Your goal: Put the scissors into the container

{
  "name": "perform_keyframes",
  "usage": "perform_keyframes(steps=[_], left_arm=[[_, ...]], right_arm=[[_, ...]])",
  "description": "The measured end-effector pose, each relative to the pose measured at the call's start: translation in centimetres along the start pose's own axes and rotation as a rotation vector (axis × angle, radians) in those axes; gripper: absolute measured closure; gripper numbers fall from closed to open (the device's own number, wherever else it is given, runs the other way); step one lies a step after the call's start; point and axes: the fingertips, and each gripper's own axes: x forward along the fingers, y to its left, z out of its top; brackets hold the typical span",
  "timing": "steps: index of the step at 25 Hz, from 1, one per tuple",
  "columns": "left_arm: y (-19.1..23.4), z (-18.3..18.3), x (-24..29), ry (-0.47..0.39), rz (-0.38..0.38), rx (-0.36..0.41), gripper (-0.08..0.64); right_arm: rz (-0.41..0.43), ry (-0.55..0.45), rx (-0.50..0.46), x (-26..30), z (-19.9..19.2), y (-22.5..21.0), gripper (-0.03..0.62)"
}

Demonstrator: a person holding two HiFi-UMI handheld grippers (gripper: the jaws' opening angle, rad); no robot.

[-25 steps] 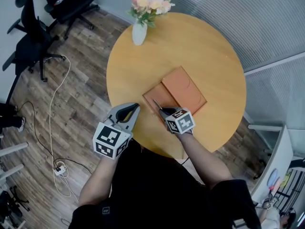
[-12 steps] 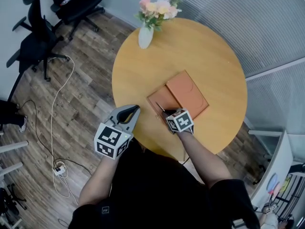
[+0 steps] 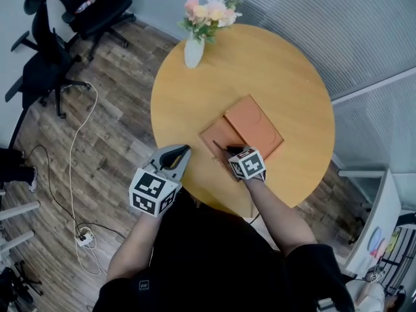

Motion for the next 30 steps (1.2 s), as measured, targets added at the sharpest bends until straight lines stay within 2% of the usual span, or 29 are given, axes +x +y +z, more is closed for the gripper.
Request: perform_keyframes(steps=[11,18,21,24,28,30], left_arm=[[0.0,0.5,1.1,0.006,-0.100,0.039,0.538],[-0.5,1.4,2.4,0.020,-0.144,0.085,0.538],[-1.6,2.7,3.6,0.012,-0.161,0.114,0.538],[-3.5,4.6,4.8,-0.006,-0.171,0.153,0.538],[-5.7,7.6,6.5,-0.033,-0.162,0.215,0.538],[-6.8,9.2,7.2,-0.056,-0.158,0.220,0.538]], right_arm=[[-0.101,-0.092,0.006,-3.8,0.8,-1.2,0.549],[-0.157,-0.272,0.056,-9.5,2.1,-2.3,0.549],[-0.176,-0.348,0.054,-12.3,2.3,-2.8,0.549],[-0.197,-0.379,0.018,-14.9,1.8,-3.2,0.549],[-0.205,-0.438,-0.013,-18.3,1.4,-4.0,0.549],[-0.217,-0.481,-0.015,-20.3,1.6,-4.8,0.549]])
